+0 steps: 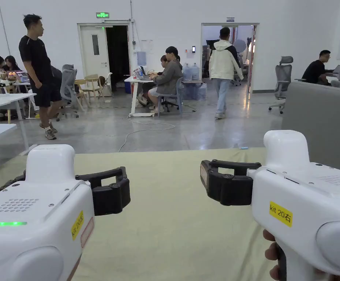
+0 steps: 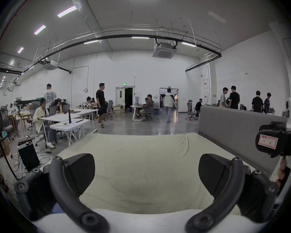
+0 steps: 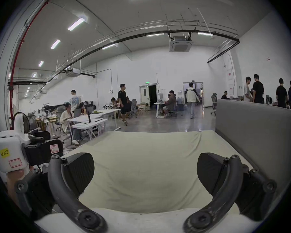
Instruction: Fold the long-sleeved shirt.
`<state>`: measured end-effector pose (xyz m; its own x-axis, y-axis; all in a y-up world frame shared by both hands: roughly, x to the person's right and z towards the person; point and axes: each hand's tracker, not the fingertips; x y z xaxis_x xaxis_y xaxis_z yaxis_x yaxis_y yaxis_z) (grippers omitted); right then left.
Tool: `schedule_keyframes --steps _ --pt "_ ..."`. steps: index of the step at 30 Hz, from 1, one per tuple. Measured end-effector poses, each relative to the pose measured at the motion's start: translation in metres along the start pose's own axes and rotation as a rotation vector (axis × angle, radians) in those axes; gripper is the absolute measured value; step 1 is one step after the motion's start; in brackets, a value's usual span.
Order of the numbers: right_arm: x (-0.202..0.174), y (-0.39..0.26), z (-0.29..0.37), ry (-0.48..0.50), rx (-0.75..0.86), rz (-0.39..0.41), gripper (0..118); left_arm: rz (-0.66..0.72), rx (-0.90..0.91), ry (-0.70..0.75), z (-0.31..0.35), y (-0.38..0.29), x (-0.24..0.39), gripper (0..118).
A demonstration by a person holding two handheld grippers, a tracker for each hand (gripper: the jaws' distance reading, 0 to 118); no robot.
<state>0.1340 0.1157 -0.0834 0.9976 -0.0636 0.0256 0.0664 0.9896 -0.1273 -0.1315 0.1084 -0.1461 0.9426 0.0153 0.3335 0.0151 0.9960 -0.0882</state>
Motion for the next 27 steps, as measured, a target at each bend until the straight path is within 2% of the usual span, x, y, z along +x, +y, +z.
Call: schedule_keyframes --steps 9,16,27 --pt "-0.003 -0.001 -0.001 0.007 -0.003 -0.004 118 -0.003 -0.002 -0.003 0.003 -0.002 0.001 118" --pt "-0.011 -0.001 0.003 -0.028 0.028 0.044 118 -0.001 -0.003 -0.013 0.005 -0.002 -0.001 118" --pt "-0.008 0.000 0.001 -0.008 0.012 0.010 118 -0.006 -0.005 -0.024 0.007 -0.002 0.000 118"
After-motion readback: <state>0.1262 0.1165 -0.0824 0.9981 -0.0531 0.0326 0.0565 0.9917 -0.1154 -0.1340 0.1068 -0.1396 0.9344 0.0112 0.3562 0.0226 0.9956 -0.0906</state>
